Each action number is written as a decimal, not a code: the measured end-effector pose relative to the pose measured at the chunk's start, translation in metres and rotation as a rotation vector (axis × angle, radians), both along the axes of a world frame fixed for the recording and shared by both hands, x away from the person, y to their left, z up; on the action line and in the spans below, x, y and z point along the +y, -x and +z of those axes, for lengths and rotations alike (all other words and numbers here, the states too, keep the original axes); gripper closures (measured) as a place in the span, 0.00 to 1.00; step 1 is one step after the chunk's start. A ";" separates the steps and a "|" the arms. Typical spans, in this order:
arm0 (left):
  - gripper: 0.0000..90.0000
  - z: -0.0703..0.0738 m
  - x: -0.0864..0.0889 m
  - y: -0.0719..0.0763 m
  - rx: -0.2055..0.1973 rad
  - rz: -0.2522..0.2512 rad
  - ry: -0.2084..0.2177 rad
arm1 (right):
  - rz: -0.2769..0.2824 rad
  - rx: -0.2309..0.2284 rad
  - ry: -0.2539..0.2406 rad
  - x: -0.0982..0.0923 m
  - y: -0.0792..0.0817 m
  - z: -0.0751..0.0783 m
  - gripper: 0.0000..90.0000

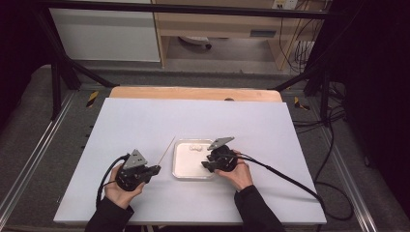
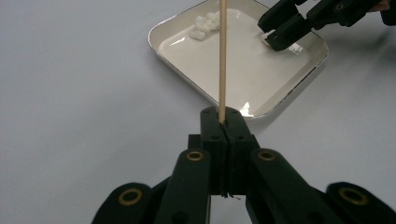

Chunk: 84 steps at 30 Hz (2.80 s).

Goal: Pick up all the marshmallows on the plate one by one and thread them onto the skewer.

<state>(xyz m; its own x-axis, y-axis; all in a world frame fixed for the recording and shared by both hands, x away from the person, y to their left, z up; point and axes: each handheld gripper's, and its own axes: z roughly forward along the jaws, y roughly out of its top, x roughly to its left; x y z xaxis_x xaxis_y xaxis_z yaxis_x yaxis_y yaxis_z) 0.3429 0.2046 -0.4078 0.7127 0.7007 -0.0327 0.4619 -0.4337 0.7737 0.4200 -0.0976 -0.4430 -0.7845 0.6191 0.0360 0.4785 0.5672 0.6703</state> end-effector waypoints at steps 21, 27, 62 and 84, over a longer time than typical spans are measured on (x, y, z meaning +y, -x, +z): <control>0.98 0.001 -0.004 0.002 -0.008 -0.013 0.004 | 0.001 -0.036 -0.053 -0.007 0.007 0.020 0.82; 0.98 0.001 -0.011 0.005 -0.013 -0.029 0.003 | 0.005 -0.068 -0.120 -0.021 0.016 0.042 0.82; 0.98 -0.005 -0.066 0.020 -0.010 -0.168 -0.033 | 0.021 -0.114 -0.491 -0.072 0.050 0.095 0.82; 0.98 -0.005 -0.071 0.024 -0.023 -0.190 -0.037 | 0.052 -0.057 -0.543 -0.050 0.039 0.092 0.83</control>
<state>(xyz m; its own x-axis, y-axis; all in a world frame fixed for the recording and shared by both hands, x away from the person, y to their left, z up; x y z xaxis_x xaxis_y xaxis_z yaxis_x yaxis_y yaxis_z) 0.3187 0.1340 -0.4126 0.8328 0.5535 0.0088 0.3510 -0.5403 0.7648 0.3808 -0.1475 -0.3508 -0.8237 0.4837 0.2959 0.4133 0.1548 0.8974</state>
